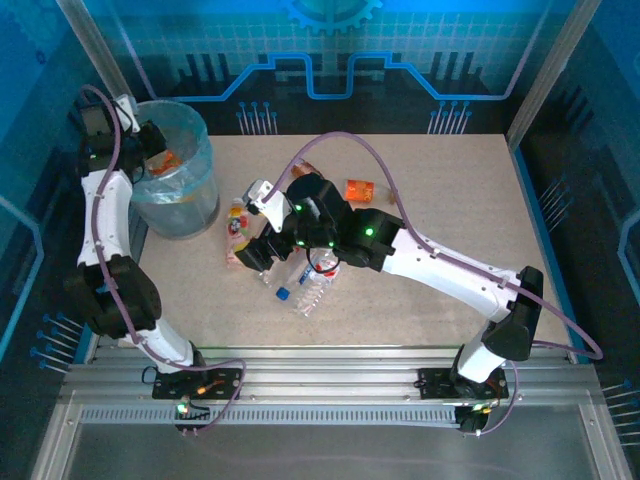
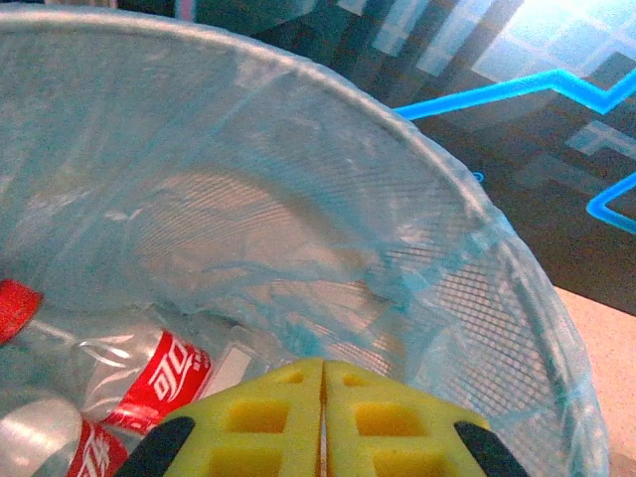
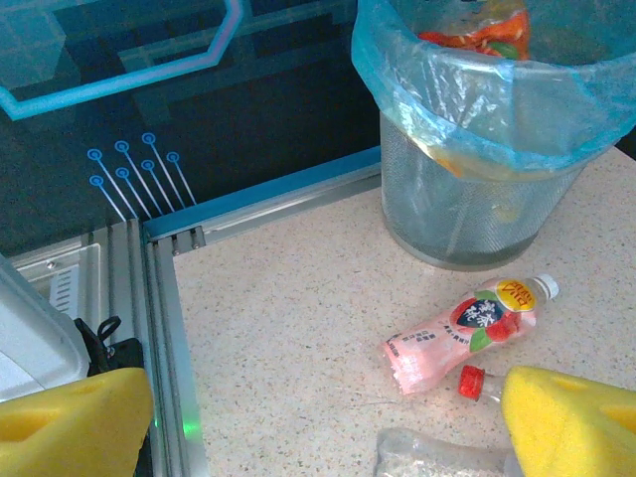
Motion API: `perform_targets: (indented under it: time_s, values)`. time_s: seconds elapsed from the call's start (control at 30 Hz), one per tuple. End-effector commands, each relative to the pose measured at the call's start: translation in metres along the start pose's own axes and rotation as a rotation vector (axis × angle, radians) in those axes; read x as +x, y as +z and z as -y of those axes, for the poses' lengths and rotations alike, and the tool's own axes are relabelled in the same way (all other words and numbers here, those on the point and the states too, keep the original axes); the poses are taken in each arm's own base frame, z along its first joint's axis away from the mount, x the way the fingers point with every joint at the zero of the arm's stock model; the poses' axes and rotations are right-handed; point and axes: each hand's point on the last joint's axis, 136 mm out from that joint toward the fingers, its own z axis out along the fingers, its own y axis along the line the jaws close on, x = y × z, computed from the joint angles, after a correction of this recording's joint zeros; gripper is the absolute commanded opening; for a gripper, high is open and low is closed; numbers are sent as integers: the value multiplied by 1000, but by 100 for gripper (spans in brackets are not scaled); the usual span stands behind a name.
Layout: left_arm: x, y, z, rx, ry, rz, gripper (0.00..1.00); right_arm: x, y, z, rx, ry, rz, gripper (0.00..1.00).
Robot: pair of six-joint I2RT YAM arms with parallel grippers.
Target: Put the plastic bottles in the bin
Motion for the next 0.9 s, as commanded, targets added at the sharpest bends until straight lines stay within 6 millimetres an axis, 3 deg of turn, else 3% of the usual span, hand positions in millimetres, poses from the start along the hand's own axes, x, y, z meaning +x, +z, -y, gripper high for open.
perform_targets:
  time_s: [0.0,0.2,0.57,0.7,0.87]
  values:
    - [63,19,12,57,-2,-199,9,4,7,-5,-15,5,-15,92]
    - [86,26,15,52,60,-262,9,5,9,-4,-16,1,-22,92]
    - [116,38,-6,-14,74,-361,10,5,16,-6,-32,9,-34,92]
    - [102,35,-6,-23,71,-337,12,4,14,-5,-23,10,-37,92]
    - [66,20,7,-7,59,-270,18,-1,12,-4,-12,15,-36,92]
